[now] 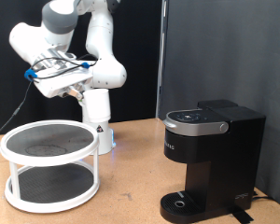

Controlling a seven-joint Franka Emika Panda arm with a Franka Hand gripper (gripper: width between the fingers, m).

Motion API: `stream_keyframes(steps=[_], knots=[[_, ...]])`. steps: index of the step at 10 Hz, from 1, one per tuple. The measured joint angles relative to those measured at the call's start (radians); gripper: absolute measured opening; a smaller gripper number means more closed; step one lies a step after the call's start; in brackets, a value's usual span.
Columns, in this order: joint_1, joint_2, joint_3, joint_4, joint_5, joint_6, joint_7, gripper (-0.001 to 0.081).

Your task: Make a cup of coffee with the keurig machine

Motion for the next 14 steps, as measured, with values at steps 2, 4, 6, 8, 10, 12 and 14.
stream_keyframes(steps=[2,4,6,8,10,12,14], knots=[[0.043,0.025,0.060,0.008,0.090,0.081,0.016,0.0007],[0.069,0.065,0.110,0.017,0.116,0.132,0.018,0.0007],[0.072,0.087,0.118,0.027,0.116,0.135,0.017,0.0007],[0.072,0.089,0.122,0.020,0.097,0.135,0.011,0.0007],[0.073,0.110,0.156,0.008,0.077,0.169,0.021,0.0007],[0.076,0.159,0.201,0.004,0.087,0.230,0.021,0.0007],[0.083,0.216,0.233,0.003,0.108,0.282,0.014,0.0007]])
